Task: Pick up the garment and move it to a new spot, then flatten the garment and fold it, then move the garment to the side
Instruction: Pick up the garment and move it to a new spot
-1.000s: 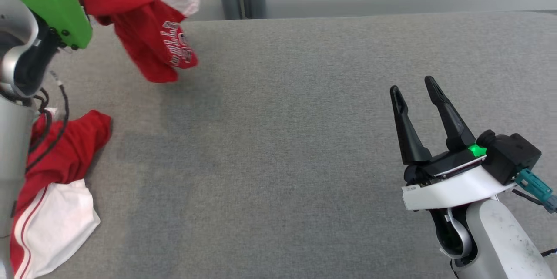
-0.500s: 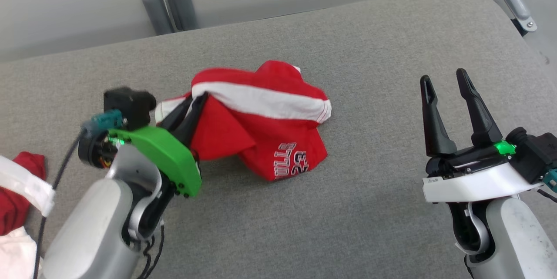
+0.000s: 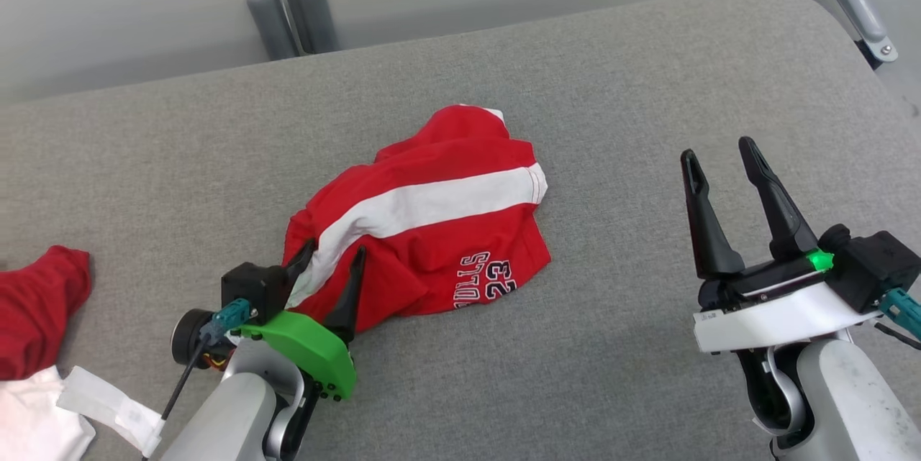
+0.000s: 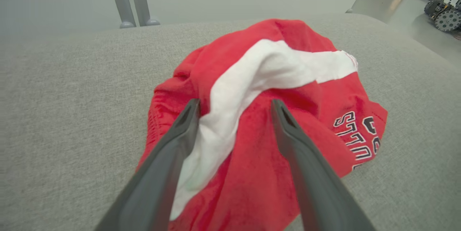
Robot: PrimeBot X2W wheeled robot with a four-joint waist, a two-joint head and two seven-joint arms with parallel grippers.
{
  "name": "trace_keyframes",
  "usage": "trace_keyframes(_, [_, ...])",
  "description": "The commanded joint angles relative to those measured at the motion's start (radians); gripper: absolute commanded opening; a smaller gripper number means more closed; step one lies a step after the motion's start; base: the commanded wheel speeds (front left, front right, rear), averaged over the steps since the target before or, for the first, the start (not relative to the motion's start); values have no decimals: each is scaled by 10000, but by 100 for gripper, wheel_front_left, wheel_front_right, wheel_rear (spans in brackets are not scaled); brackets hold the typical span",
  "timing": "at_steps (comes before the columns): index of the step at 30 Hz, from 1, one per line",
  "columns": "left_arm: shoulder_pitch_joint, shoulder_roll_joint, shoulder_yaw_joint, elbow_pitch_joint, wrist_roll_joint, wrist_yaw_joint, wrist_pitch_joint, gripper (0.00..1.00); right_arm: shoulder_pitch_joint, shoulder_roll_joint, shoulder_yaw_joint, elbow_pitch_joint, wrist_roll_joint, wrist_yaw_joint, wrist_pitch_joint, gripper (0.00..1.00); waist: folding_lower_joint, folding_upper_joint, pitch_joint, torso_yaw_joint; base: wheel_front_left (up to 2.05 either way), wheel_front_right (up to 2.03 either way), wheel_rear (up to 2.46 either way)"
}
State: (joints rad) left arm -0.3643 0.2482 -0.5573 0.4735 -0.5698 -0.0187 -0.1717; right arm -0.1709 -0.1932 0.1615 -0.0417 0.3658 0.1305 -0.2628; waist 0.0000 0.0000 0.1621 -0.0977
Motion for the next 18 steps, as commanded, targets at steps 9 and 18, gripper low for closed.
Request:
trace_keyframes(9, [477, 310, 772, -706, 317, 743, -866, 100, 595, -154, 15, 143, 29, 4, -26, 100, 0, 0, -1014, 606, 0, 0, 0])
trace_keyframes(18, [2334, 211, 2675, -2703, 919, 1400, -938, 100, 1297, -122, -230, 339, -56, 4, -28, 100, 0, 0, -1458, 846, 0, 0, 0])
